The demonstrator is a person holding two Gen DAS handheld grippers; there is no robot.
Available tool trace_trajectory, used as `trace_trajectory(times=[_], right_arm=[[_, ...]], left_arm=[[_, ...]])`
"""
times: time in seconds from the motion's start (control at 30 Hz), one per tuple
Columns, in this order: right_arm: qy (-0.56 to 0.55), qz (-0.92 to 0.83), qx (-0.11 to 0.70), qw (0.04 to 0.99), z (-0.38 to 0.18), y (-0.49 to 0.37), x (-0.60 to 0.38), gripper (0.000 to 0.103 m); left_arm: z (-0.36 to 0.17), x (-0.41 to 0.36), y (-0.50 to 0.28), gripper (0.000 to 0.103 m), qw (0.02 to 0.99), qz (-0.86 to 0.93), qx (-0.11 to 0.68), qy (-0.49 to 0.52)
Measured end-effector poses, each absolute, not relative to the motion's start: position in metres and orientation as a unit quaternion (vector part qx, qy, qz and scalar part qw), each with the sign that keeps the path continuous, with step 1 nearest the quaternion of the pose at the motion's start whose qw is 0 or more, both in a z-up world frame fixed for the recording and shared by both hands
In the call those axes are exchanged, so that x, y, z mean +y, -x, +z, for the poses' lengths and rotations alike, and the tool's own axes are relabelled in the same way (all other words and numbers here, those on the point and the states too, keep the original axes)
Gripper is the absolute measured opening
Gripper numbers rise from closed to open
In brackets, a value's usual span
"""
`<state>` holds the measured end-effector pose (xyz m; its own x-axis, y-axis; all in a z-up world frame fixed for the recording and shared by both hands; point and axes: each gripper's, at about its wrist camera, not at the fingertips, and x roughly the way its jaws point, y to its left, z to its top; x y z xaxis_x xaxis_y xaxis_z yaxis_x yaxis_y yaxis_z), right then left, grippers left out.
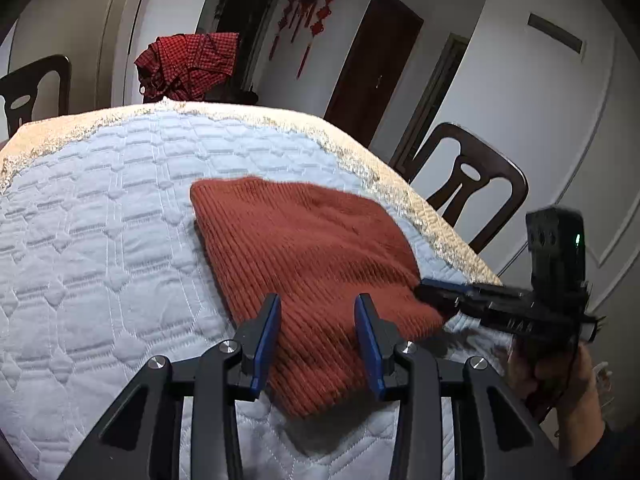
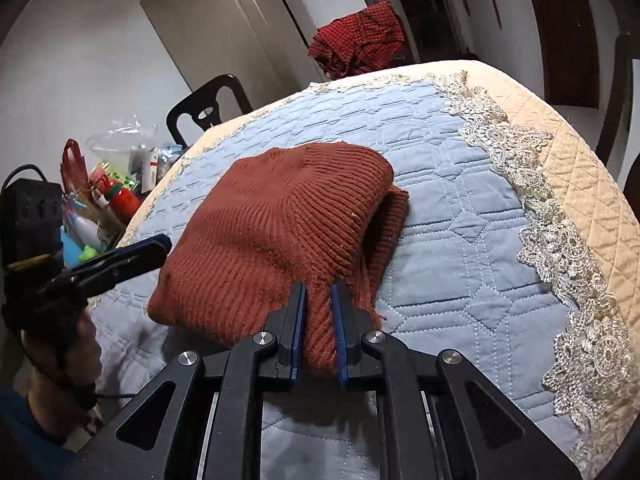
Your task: Fold small clothes
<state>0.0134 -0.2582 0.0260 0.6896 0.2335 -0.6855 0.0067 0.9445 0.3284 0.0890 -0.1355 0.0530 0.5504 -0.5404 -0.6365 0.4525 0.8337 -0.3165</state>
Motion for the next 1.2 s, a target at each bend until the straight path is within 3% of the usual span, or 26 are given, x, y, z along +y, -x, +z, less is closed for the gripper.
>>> trace_trajectory(times=[0.3, 0.5, 0.77, 0.9, 1.03, 1.2], right_arm=[[-0.167, 0.069, 0.333, 0.925, 0.063, -0.014, -0.259, 0.013], [-0.196, 0.054, 0.376, 0.904, 0.025, -0.040, -0.272, 0.012], [-0.196, 0.049, 0.352, 0.914, 0.054, -0.060, -0.279, 0.014], [-0.203, 0.022, 0.391, 0.897, 0.032, -0.094, -0.292, 0.014], [-0.226, 0.015, 0.397, 0.889, 0.015, -0.100, -0.307, 0.012], [-0.201, 0.013, 0.385, 0.901, 0.038, -0.082, -0.300, 0.014]], left_arm=[[0.044, -0.142, -0.084, 0.041, 0.884, -0.275, 0.378, 0.027], [0.056, -0.132, -0.093, 0.041, 0.883, -0.277, 0.377, 0.040], [0.058, -0.138, -0.162, 0.041, 0.887, -0.246, 0.388, 0.046], [0.033, -0.146, -0.195, 0.041, 0.878, -0.220, 0.423, 0.045], [0.021, -0.149, -0.200, 0.041, 0.877, -0.218, 0.427, 0.037], [0.039, -0.141, -0.185, 0.041, 0.877, -0.231, 0.420, 0.044]])
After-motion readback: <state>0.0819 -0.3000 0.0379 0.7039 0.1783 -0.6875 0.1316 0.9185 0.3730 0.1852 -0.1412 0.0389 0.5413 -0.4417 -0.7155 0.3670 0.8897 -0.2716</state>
